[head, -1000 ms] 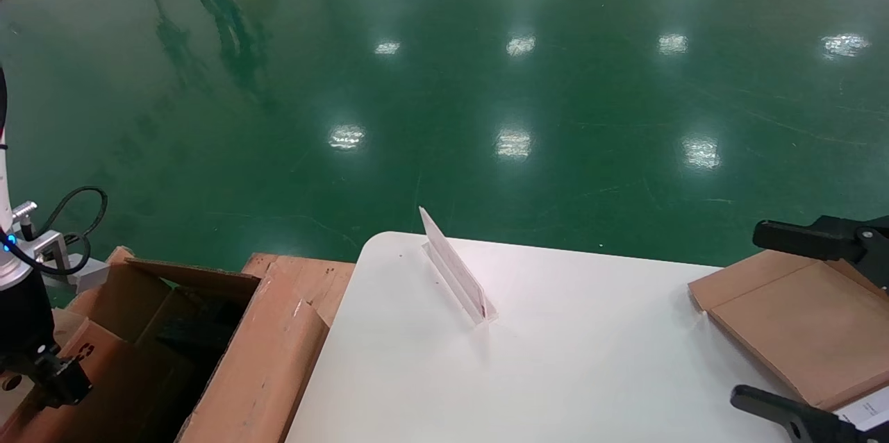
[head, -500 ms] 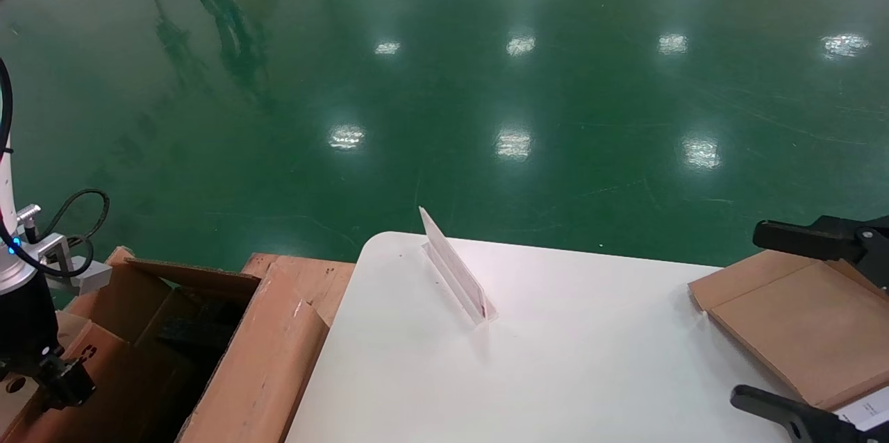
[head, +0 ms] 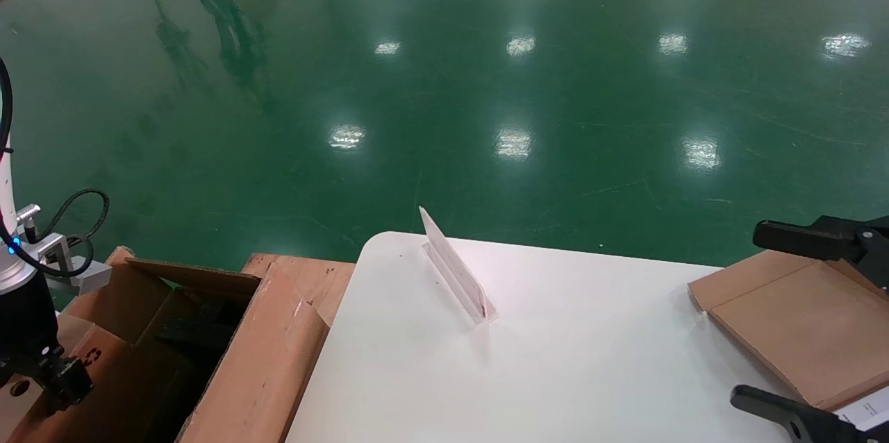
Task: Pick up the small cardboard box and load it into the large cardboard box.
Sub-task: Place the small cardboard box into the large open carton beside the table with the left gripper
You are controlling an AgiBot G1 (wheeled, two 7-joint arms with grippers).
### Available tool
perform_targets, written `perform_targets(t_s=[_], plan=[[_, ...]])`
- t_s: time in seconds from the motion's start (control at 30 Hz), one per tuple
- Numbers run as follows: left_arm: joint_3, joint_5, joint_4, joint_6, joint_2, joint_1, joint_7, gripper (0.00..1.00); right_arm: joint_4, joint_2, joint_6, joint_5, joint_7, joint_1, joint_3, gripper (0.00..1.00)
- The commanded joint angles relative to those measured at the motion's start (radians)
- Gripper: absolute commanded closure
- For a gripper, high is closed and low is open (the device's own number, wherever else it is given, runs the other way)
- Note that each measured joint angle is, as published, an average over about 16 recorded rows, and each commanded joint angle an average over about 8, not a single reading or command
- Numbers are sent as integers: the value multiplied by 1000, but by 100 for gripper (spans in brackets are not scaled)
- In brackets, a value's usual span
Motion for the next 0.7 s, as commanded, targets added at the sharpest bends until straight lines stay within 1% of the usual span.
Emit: perform_targets(t_s=[0.03, 0.5, 0.7], plan=[[0, 0, 0, 0, 0, 0, 0, 0, 0, 0, 0, 0, 0, 0, 0, 0], [-1, 0, 0, 0, 0, -2, 0, 0, 0, 0, 0, 0, 0, 0, 0, 0], [-14, -4, 7, -4, 3, -10, 10, 0, 0, 0, 0, 0, 0, 0, 0, 0]])
